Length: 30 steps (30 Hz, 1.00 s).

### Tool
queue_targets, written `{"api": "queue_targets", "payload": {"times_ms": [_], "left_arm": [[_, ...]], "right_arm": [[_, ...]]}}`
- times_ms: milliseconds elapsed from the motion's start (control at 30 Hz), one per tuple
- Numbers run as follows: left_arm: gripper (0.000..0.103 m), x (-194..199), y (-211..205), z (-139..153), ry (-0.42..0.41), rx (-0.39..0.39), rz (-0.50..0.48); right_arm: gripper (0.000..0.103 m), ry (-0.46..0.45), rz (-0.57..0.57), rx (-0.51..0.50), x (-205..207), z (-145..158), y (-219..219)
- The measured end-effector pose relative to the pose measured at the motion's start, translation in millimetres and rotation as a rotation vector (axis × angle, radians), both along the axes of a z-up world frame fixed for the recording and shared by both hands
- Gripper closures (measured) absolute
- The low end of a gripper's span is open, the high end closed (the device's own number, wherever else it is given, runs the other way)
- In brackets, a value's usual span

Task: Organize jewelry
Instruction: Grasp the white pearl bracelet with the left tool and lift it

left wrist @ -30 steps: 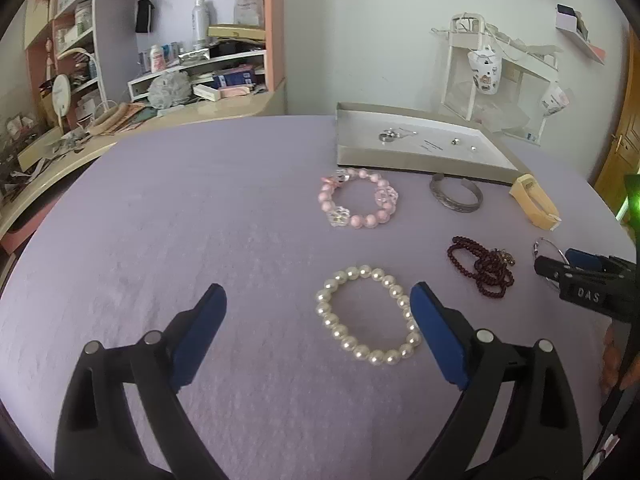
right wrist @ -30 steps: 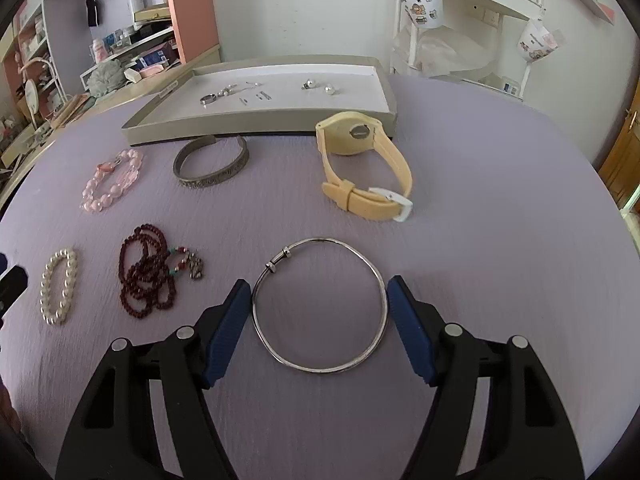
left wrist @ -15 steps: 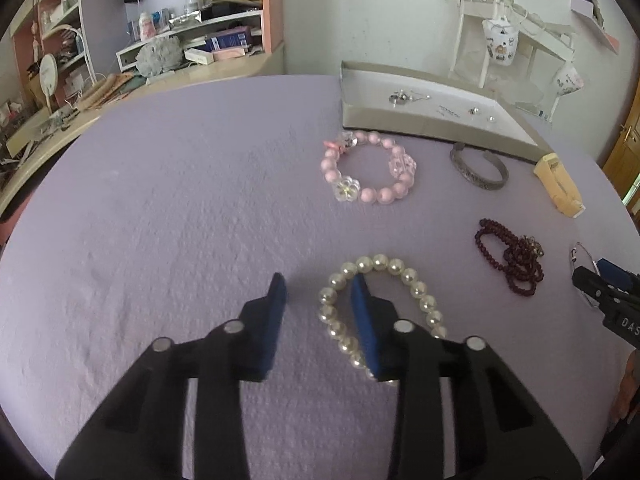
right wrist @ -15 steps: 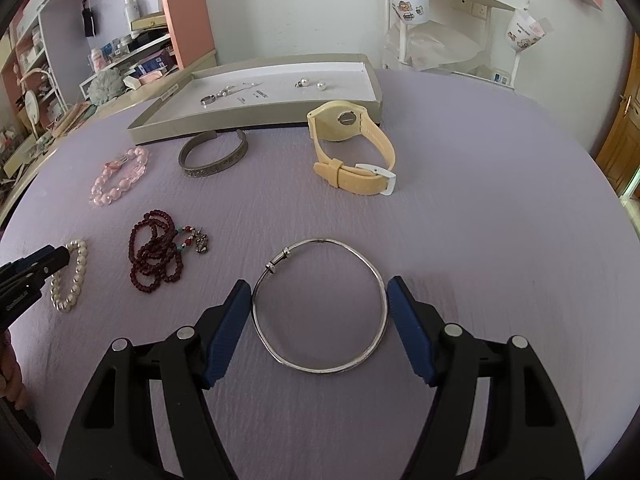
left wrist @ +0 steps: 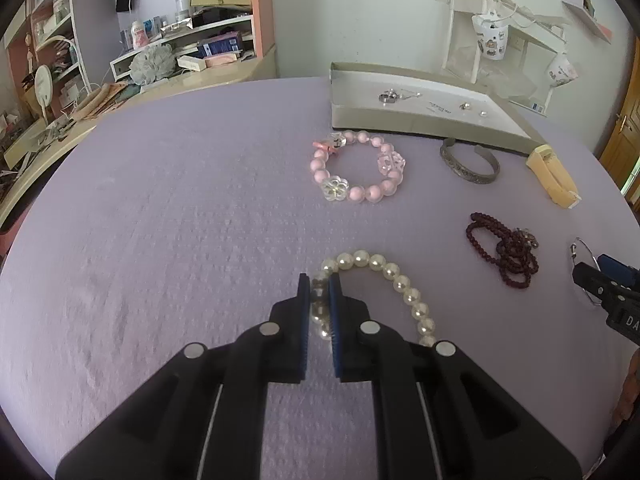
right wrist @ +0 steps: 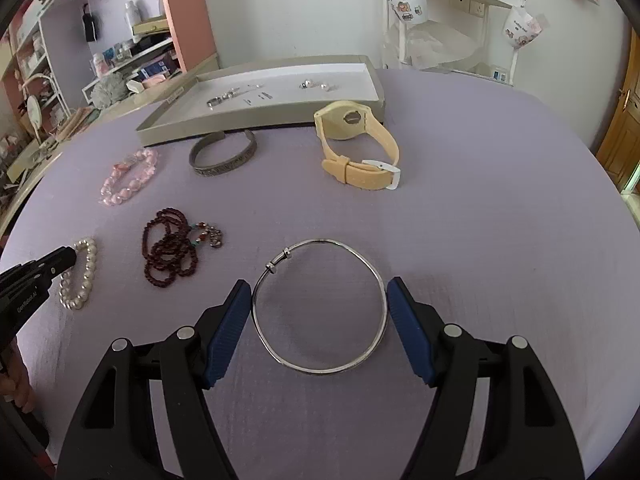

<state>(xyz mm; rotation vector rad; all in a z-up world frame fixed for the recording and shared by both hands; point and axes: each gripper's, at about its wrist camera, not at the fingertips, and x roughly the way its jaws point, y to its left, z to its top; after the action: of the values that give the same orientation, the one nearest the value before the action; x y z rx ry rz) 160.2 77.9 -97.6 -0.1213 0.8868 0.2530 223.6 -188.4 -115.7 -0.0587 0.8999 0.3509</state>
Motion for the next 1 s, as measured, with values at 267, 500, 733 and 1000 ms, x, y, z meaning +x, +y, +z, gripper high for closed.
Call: {"api": "queue_targets", "payload": {"times_ms": [267, 500, 733, 1000], "left_arm": [[0.094, -12, 0, 19, -0.061, 0.005, -0.006], [0.094, -16, 0, 44, -0.121, -0.004, -0.018], [0.094, -14, -6, 69, -0.182, -0.006, -0.033], [0.094, -6, -12, 91, -0.227, -0.014, -0.058]], "right_arm": [[0.032, -0.026, 0.004, 0.033, -9, 7, -1], [0.032, -0.049, 0.002, 0.064, -14, 14, -3], [0.032, -0.079, 0.007, 0.098, -17, 24, -1], [0.032, -0.116, 0.013, 0.125, -17, 38, 3]]}}
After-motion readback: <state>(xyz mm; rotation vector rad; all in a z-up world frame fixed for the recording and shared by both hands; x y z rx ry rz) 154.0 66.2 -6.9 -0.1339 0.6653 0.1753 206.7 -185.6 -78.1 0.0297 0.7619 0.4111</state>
